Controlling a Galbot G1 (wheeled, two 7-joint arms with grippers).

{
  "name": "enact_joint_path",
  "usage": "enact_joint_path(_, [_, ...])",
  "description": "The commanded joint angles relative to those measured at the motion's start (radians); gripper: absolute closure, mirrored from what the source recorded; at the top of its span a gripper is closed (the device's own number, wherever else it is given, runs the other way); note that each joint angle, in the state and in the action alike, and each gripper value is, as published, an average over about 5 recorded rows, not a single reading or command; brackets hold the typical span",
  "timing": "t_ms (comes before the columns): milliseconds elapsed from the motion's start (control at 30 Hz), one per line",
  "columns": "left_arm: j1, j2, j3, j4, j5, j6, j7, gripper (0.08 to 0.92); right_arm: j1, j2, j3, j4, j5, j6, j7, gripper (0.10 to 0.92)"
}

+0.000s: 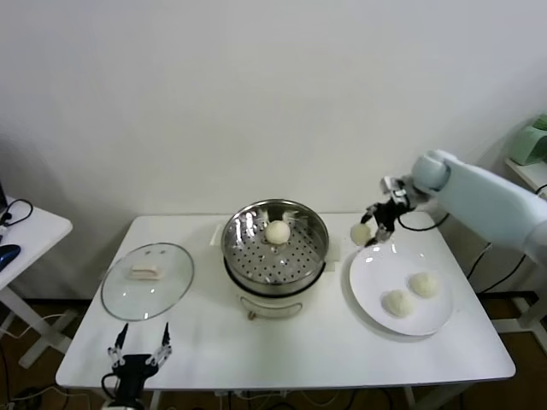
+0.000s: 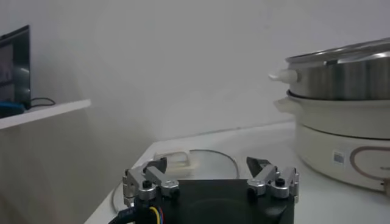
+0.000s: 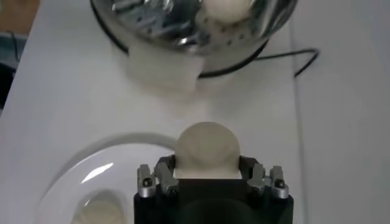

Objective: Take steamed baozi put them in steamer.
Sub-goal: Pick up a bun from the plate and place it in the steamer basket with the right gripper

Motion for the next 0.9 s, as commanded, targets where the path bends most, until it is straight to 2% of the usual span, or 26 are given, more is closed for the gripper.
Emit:
enact_joint_path(33, [-0.001,-0.003,0.009,-0.007,0.014,0.005,0.001,0.177,0.272,0.118,-0.173,0.011,0.341,-0.040,-0.002,0.344])
enact_joint_path(367, [-0.004,-0.015,0.012,-0.026,0.018,0.019,0.000,0.177,0.169,0.361,-0.178,0.044,0.348,-0.087,0.019,0.340])
enact_joint_path(633, [-0.007,-0.022,0.013,-0.023,0.031,0.022,0.003,0.177,0.087,0.526,-0.214,-0.054,0.342,-0.070,0.010,0.338])
enact_joint_path(900, [-0.012,-0.027,0.020,-0.029,0.040,0.025,0.004,0.177,0.005,0.588,-0.231,-0.146,0.263,-0.040,-0.007,0.341])
